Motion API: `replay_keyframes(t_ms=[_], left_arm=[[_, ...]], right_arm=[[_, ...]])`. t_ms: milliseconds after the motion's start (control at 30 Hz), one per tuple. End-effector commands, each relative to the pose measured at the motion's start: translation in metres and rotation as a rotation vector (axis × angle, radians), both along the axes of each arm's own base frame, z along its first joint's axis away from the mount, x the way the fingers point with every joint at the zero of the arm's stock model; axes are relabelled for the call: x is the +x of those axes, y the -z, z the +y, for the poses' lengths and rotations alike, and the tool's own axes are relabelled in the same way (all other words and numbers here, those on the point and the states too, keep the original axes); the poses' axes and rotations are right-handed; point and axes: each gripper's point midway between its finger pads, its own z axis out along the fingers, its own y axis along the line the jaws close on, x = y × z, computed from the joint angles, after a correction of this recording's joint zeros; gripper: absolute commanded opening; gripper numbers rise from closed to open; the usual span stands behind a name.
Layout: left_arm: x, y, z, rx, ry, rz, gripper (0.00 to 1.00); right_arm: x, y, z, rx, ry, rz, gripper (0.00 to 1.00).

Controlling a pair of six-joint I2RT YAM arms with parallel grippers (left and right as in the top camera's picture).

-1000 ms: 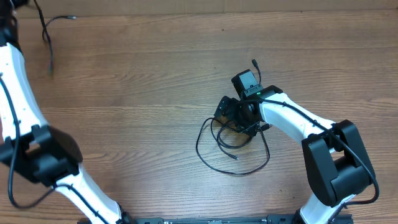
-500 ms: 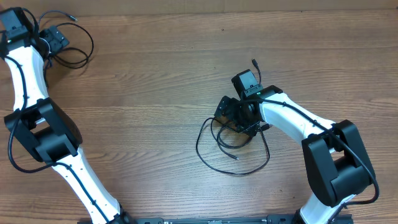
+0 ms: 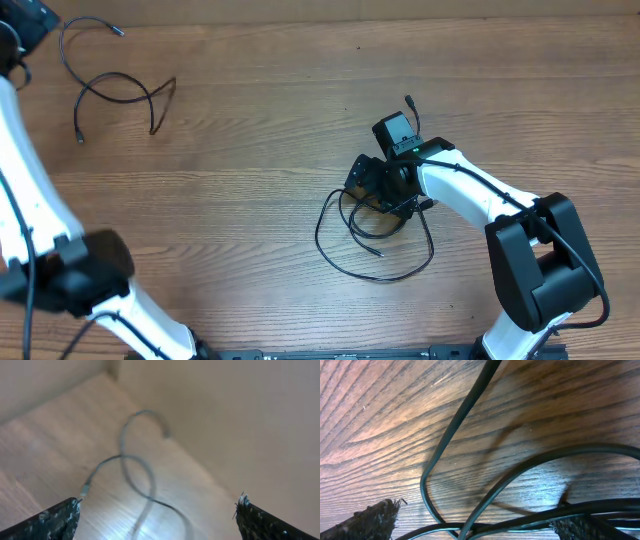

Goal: Untangle cables
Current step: 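Lay the separated black cable down at the upper left and release, then move the left gripper back toward the remaining cable bundle at center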

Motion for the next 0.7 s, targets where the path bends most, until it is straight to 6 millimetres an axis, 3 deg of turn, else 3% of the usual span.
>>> replay_keyframes(t_ms=[0, 67, 233, 300, 400, 567, 667], left_arm=[[-0.012, -0.029, -0.046, -0.104, 0.185, -0.075, 1.00], [-0.024, -0.027, -0.064, -0.150, 0.248, -0.046, 1.00], [-0.052, -0.002, -0.083, -0.254, 0.268, 0.089, 1.00], [-0.061, 0.002, -0.103, -0.303, 0.369, 0.118, 1.00], [-0.068, 0.000, -0.131, -0.348, 0.526, 0.113, 1.00], [-0.076, 0.006, -0.163, -0.353, 0.638, 0.163, 1.00], [-0.079, 0.009, -0.189, -0.334, 0.728, 0.195, 0.91]], right_arm=[[-0.008, 0.010, -0.003, -0.013, 0.003, 0.034, 1.00], [-0.008, 0.010, -0.003, -0.013, 0.003, 0.034, 1.00], [-0.009, 0.010, -0.003, -0.014, 0.003, 0.034, 1.00], [-0.009, 0.010, -0.003, -0.014, 0.003, 0.034, 1.00], [-0.008, 0.010, -0.003, -0.013, 0.003, 0.034, 1.00], [-0.008, 0.010, -0.002, -0.013, 0.003, 0.033, 1.00], [-0.005, 0.009, 0.000, -0.003, 0.002, 0.019, 1.00]])
